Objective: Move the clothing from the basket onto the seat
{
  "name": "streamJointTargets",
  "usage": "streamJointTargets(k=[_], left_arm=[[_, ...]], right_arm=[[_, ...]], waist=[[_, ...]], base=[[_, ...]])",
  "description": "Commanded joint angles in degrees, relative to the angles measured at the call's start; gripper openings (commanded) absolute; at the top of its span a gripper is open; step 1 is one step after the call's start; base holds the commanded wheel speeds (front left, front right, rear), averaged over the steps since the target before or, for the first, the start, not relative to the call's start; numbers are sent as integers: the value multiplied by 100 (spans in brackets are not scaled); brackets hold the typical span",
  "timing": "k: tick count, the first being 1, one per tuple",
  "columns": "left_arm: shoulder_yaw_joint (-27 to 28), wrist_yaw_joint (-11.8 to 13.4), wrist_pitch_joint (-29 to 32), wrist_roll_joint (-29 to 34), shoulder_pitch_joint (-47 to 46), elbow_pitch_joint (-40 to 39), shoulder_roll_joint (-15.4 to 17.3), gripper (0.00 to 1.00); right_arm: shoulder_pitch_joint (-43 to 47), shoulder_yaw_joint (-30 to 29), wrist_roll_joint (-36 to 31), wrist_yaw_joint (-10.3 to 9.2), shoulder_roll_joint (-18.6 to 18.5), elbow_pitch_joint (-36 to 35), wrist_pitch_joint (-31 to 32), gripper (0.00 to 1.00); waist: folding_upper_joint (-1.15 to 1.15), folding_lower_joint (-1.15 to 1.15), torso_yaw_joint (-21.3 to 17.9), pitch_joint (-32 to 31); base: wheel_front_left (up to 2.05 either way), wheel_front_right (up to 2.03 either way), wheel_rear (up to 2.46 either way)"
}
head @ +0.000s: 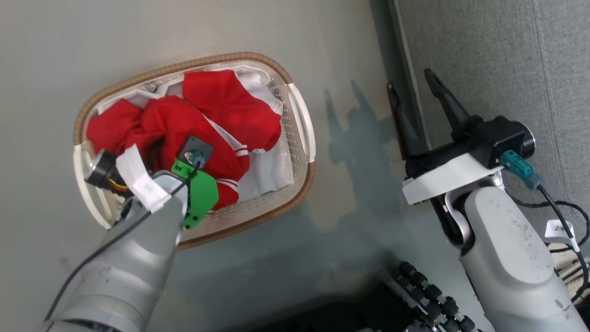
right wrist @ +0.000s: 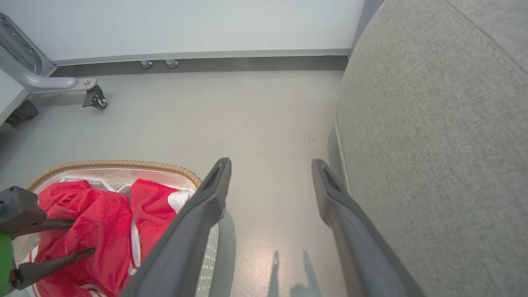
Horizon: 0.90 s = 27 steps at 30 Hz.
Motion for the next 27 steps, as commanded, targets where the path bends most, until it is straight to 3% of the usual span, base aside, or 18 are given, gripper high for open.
streamJointTargets(k=[1,7,17,18,19,20,21,27], left_arm=[[-46,56,160,50,-180,38,111,100],[-244,35,890,211,-459,120,246,100],[-310,91,1437,140,-598,146,446,98],[-307,81,1468,113,-571,149,471,84],[-311,73,1464,99,-545,151,479,40],[-299,59,1466,75,-529,149,482,6],[-271,24,1505,12,-497,151,488,0],[-153,22,1109,-216,-282,111,387,0]], right_arm=[[-111,27,49,-4,38,-25,-25,100],[-221,94,131,-4,145,-59,-25,100],[-330,189,303,-4,250,-15,-25,100],[-349,177,333,-4,251,-9,-25,100],[-366,173,356,-4,254,-10,-25,100],[-381,175,353,-4,261,-10,-25,100],[-389,166,361,-4,265,-13,-25,100],[-361,103,390,-4,266,57,-25,100]], waist=[[0,-1,-196,253],[0,-1,-392,527],[0,-1,-675,734],[0,-1,-705,741],[0,-1,-726,742],[0,-1,-740,742],[0,-1,-755,736],[0,-1,-688,517]], base=[[0,0,0],[0,0,0],[0,0,0],[0,0,0],[0,0,0],[0,0,0],[0,0,0],[0,0,0]])
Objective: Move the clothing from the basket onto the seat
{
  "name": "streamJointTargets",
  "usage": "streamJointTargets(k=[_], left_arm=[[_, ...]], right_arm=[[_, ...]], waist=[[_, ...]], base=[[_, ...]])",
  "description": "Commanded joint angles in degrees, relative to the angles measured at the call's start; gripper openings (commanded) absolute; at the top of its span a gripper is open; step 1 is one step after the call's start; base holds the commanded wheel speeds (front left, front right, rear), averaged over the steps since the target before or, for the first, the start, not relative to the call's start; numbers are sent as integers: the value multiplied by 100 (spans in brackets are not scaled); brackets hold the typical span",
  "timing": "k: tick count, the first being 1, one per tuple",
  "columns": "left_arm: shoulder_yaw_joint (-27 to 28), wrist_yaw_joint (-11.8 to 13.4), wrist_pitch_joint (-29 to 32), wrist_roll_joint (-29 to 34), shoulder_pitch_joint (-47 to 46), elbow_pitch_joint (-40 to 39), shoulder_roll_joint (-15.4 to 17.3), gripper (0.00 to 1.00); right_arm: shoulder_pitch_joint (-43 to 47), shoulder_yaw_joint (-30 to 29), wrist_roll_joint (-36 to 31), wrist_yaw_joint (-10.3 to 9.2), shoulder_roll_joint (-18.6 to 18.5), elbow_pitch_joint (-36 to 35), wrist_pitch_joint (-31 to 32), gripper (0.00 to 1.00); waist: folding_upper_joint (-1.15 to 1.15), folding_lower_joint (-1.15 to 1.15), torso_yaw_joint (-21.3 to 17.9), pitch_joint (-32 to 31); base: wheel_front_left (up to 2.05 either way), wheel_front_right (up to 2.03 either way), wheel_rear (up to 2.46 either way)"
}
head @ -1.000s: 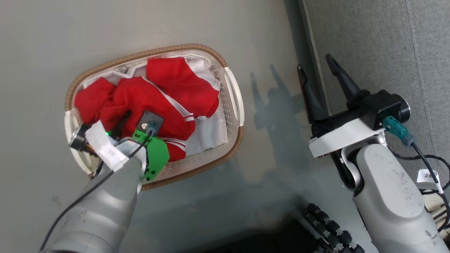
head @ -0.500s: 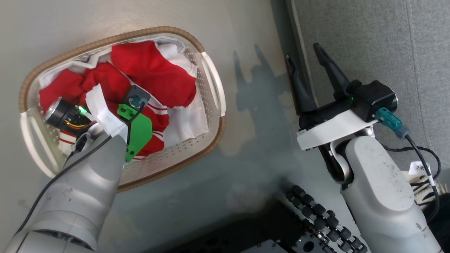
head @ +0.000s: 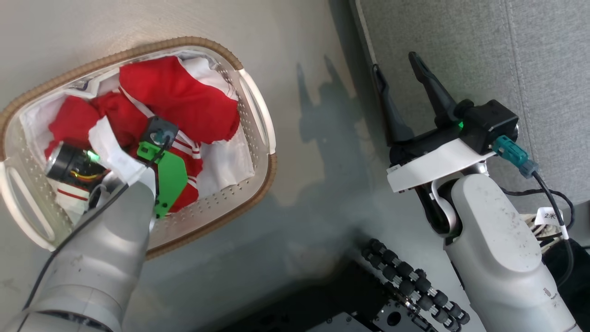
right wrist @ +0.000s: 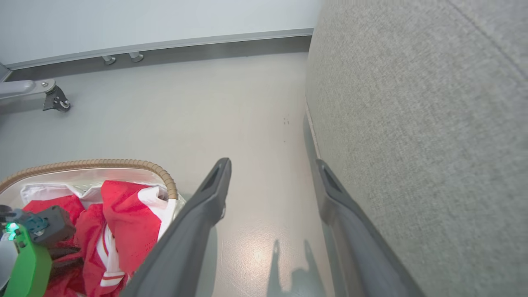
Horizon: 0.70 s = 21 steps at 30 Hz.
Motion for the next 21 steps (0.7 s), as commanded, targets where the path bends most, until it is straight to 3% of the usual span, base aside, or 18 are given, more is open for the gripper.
streamJointTargets(k=[1,13,21], left_arm=[[66,6,-158,-83,130,-34,-48,0],[434,-168,-1909,-842,923,-264,-370,0],[545,-239,-2350,-1257,1481,-812,-453,0]], right_arm=[[-37,-39,40,-4,-9,18,-25,100],[329,-234,-200,-4,-144,201,-25,100],[770,-347,-286,-4,-334,316,-24,100]], waist=[[0,-1,88,-169],[0,-1,715,-1421],[0,-1,1209,-2266]], base=[[0,0,0],[0,0,0],[0,0,0]])
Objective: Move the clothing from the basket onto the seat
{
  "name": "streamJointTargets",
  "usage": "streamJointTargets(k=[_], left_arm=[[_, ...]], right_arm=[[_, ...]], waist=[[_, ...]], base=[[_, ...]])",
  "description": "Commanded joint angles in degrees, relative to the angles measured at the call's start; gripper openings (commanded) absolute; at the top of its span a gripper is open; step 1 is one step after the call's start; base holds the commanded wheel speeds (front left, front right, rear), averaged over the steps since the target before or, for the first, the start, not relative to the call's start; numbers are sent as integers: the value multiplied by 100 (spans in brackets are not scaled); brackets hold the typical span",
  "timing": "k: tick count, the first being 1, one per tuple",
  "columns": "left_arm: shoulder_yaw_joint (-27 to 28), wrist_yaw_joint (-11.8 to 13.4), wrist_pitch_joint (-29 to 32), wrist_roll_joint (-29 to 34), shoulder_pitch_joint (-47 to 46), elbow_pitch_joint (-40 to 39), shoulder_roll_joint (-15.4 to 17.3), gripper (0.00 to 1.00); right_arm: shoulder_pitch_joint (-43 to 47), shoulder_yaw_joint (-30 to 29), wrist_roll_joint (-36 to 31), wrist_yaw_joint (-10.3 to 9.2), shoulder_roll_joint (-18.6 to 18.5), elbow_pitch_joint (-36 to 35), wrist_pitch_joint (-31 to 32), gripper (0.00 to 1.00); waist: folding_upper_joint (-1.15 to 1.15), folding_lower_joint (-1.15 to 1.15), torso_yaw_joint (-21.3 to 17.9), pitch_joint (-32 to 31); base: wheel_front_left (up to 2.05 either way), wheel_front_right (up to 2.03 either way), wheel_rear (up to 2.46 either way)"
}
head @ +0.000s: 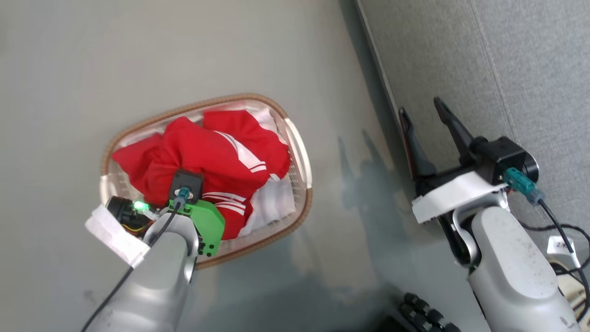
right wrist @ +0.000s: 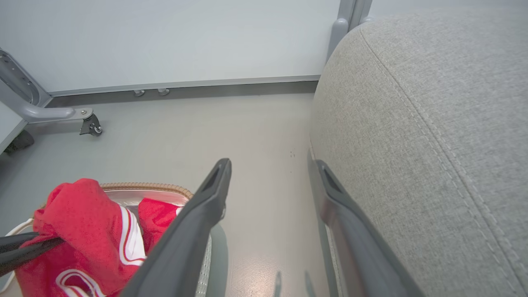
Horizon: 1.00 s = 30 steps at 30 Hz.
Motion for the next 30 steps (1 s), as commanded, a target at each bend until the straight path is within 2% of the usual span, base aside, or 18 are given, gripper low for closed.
streamJointTargets(k=[1,6,10,20,30], left_arm=[[40,23,-51,-93,214,-219,-5,0],[103,58,-41,-270,905,-1490,-12,0],[139,4,-38,-349,1339,-2166,-13,0],[274,-111,-38,-566,1900,-3431,-13,0],[252,-135,-38,-786,1853,-4481,-12,0]], right_arm=[[159,-30,-24,-4,-67,57,-23,100],[486,-102,-63,-4,-171,112,-24,100],[751,-173,-98,-4,-209,121,-23,100],[1199,-62,-180,-4,-247,235,-23,100],[1647,66,-219,-4,-178,393,-17,100]], waist=[[0,0,553,-721],[0,0,791,-1245],[0,0,947,-1604],[0,0,1134,-2294],[0,0,1213,-2913]], base=[[0,0,0],[0,0,0],[0,0,0],[0,0,0],[0,0,0]])
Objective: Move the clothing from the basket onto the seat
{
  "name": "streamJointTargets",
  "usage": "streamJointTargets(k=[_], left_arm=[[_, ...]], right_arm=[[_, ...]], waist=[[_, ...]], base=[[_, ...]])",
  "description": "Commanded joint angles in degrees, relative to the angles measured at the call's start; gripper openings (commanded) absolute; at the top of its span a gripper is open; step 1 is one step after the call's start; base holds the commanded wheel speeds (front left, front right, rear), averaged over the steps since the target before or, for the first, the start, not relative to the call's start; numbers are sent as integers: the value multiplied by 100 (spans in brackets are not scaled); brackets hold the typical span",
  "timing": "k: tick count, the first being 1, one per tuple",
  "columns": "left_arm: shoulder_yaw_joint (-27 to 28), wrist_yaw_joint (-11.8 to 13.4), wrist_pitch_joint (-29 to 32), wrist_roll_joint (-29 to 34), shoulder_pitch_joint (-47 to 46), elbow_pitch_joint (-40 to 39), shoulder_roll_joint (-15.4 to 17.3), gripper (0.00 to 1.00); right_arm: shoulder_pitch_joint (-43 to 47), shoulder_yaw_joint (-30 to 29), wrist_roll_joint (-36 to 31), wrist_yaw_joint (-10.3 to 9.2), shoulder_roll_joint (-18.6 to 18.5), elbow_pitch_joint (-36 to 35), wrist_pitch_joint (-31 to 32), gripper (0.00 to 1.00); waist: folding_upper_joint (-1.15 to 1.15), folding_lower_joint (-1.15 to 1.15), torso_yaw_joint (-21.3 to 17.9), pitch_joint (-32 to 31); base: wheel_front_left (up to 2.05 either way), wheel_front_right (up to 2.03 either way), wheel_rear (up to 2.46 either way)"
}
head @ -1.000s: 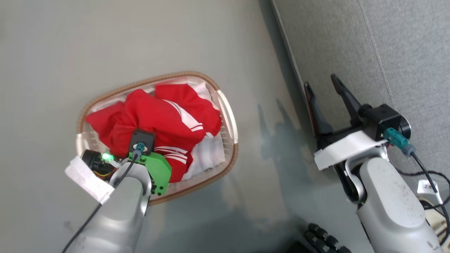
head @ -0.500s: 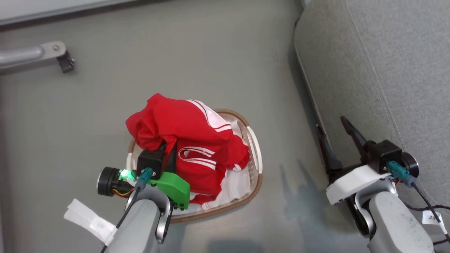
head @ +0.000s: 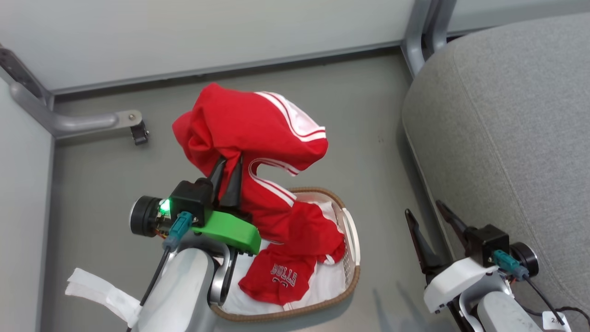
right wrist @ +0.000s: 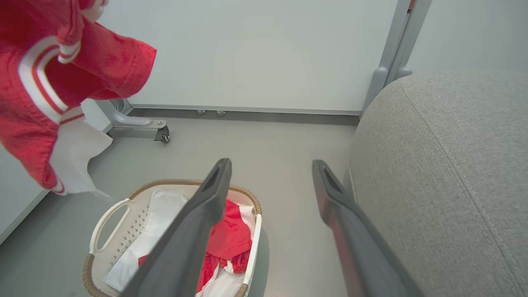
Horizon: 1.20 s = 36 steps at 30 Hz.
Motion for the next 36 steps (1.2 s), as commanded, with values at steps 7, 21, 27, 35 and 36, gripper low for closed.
streamJointTargets(k=[7,21,27,35,36], left_arm=[[-199,83,-3,-208,-174,-589,12,0],[-665,313,-5,-538,-247,-727,13,0],[-964,438,-5,-682,-309,-720,12,0],[-1426,589,-5,-1013,-360,-749,11,0],[-1488,604,-5,-1074,-362,-756,12,0]], right_arm=[[170,137,-49,-4,28,-7,-11,100],[-1217,2429,163,-5,-336,-776,-11,100],[-1983,3152,251,-5,-199,-175,-11,100],[-2542,3353,416,-5,265,621,-11,100],[-2598,3325,463,-5,310,694,-11,100]], waist=[[0,0,123,-412],[0,0,212,-422],[0,0,330,-406],[0,0,554,-380],[0,0,589,-373]], base=[[0,0,0],[0,0,0],[0,0,0],[0,0,0],[0,0,0]])
